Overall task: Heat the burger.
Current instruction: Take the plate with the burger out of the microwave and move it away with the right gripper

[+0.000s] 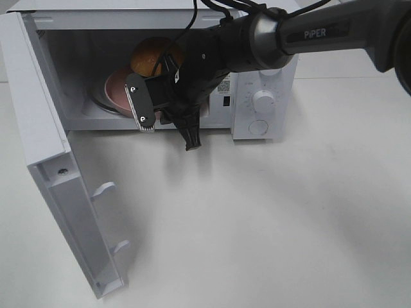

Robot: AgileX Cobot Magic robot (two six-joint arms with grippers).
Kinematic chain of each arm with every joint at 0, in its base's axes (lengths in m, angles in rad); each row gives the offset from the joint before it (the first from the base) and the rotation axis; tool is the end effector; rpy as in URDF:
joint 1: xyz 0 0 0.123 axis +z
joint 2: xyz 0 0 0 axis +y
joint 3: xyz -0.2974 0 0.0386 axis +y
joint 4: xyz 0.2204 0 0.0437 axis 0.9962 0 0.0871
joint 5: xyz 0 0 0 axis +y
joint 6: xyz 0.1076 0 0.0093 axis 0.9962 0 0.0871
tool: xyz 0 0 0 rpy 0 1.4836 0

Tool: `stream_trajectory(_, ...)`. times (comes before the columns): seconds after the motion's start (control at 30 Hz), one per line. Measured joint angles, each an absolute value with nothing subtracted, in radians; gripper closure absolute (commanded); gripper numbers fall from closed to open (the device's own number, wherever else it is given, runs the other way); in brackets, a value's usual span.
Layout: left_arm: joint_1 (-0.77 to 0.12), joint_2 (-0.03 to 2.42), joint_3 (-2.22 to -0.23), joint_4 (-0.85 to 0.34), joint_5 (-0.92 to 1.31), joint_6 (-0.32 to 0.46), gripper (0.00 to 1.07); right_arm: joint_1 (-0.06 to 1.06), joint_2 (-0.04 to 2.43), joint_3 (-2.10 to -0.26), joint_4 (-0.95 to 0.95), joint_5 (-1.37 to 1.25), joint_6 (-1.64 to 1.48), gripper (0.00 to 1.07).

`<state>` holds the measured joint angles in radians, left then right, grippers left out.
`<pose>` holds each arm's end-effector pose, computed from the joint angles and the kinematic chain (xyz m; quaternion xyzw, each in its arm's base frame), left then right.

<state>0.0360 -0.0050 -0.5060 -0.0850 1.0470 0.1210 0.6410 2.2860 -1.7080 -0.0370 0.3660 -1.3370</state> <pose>-0.0293 -0.0090 0.2593 0.0375 0.8451 -0.0006 0.5332 0.4043 0.2998 0.1567 -0.7903 0.5032 -0.1307 0.3243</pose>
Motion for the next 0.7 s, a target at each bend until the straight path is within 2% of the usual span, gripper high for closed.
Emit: stream_trajectory(0.7, 0.036, -0.005, -0.506, -0.085, 1.047, 0.121, 0.07, 0.657, 2.096, -1.469, -0.038, 0.271, -1.366, 1.07)
